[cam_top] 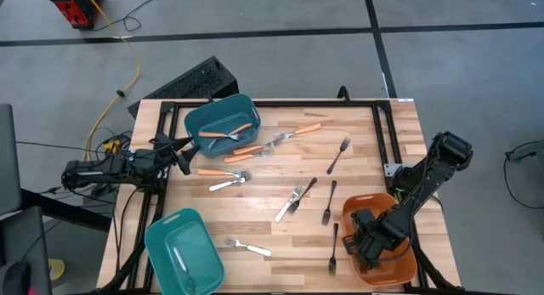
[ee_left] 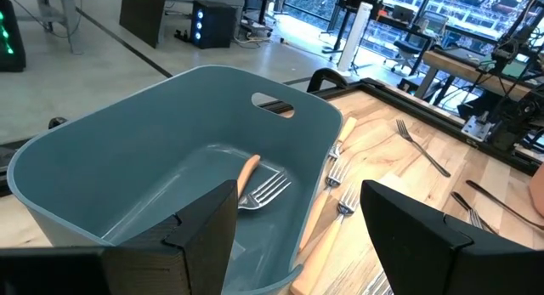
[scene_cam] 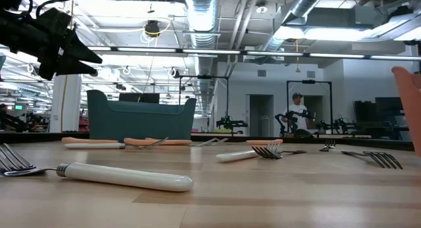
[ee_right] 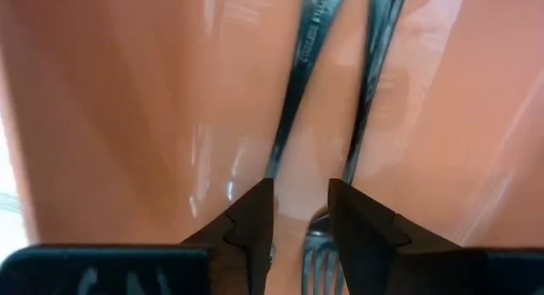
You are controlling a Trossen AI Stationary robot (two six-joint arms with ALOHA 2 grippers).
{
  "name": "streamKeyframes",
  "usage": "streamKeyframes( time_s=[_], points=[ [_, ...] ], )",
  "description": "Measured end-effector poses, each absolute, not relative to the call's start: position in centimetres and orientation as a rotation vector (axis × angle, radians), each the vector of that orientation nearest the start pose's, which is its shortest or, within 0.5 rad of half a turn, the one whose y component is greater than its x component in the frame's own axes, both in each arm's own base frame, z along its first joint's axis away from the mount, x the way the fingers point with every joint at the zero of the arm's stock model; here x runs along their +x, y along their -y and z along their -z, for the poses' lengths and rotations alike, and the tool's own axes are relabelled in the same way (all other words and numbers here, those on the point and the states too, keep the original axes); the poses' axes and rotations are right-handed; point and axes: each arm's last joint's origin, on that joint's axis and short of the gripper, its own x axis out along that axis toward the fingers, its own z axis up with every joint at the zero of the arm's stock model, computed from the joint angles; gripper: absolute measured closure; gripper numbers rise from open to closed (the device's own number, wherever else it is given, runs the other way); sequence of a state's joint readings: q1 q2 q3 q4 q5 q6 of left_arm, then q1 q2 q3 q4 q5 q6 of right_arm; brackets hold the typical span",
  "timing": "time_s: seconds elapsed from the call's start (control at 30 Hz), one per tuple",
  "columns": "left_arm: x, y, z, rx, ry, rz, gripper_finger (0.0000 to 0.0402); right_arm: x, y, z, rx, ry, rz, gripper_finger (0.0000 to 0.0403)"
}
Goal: Sort silverware by color (type)
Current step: Put the white fork into the green bin
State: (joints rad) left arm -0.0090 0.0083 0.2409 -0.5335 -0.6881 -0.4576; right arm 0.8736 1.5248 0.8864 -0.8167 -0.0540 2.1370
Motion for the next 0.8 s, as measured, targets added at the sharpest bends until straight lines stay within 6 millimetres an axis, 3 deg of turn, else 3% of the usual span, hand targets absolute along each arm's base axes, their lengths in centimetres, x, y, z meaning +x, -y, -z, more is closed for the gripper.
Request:
streamKeyframes(
  time_s=[0.37, 0.8],
  points=[
    [6.7, -1.8, -19.4, -0.332, -0.129, -0.725, 0.0167, 16.0, -18.6, -18.9, 1.132, -1.377, 0.818, 0.0266],
    [6.7, -1.8, -19.4, -0.332, -0.129, -0.725, 0.0167, 14.8, -17.1, -22.9, 1.240, -1.354, 0.639, 0.0266]
  ],
)
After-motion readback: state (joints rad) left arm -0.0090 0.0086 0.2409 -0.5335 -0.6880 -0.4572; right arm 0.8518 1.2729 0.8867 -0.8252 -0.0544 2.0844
